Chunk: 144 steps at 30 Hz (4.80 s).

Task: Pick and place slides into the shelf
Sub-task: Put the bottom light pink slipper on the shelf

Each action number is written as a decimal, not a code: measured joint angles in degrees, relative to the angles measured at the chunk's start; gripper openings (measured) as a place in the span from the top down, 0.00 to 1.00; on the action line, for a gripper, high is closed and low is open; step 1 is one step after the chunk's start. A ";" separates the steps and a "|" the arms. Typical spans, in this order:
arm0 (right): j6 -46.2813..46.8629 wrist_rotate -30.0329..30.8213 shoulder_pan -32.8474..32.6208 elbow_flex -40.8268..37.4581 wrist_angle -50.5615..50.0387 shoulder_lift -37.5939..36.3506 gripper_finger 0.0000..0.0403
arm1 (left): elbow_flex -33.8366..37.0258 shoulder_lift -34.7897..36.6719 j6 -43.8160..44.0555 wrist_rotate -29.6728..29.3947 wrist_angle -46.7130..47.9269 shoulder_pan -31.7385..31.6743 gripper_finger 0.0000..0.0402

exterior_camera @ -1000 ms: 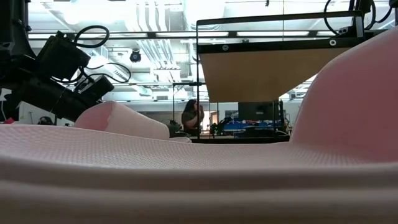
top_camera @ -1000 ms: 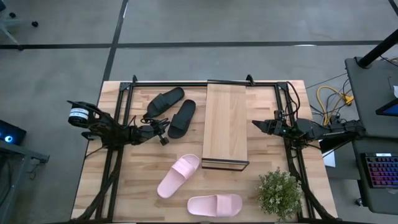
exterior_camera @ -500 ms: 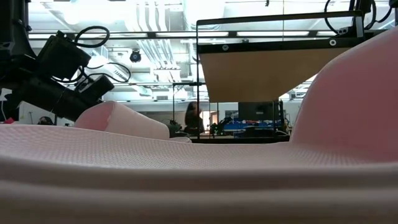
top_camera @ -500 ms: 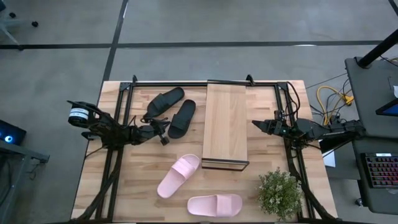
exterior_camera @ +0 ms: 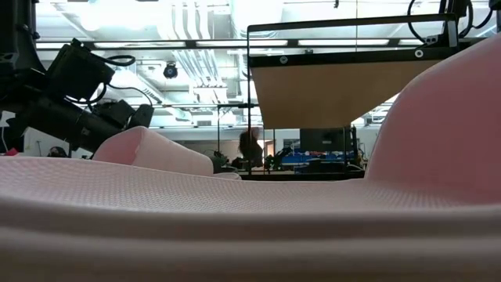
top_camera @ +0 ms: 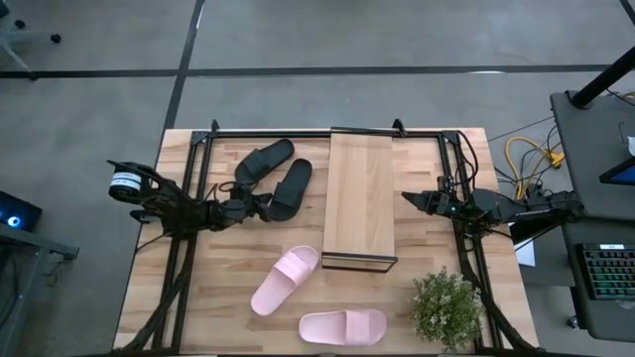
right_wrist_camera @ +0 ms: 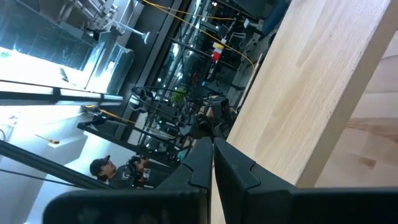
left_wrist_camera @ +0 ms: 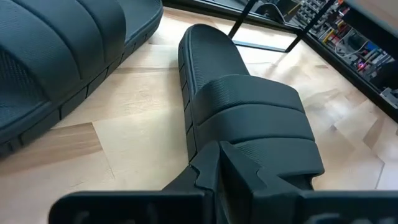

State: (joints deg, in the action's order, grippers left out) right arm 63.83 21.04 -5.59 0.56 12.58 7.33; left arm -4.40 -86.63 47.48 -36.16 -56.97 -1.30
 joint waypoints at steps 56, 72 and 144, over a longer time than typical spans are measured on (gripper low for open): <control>-0.56 0.00 0.00 0.00 0.15 -0.04 0.98 | -3.45 0.36 0.22 8.92 -2.53 -0.02 1.00; -1.27 -4.98 0.01 0.00 7.25 -0.07 0.98 | -3.26 15.61 0.36 19.19 -4.05 -0.59 1.00; -17.84 -13.46 -21.51 42.36 -0.29 48.35 0.98 | -36.65 41.13 -5.84 17.90 53.84 17.83 1.00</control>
State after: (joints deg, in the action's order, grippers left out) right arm 45.98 7.58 -27.10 42.92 12.29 55.68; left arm -41.05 -45.50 41.65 -18.26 -3.13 16.53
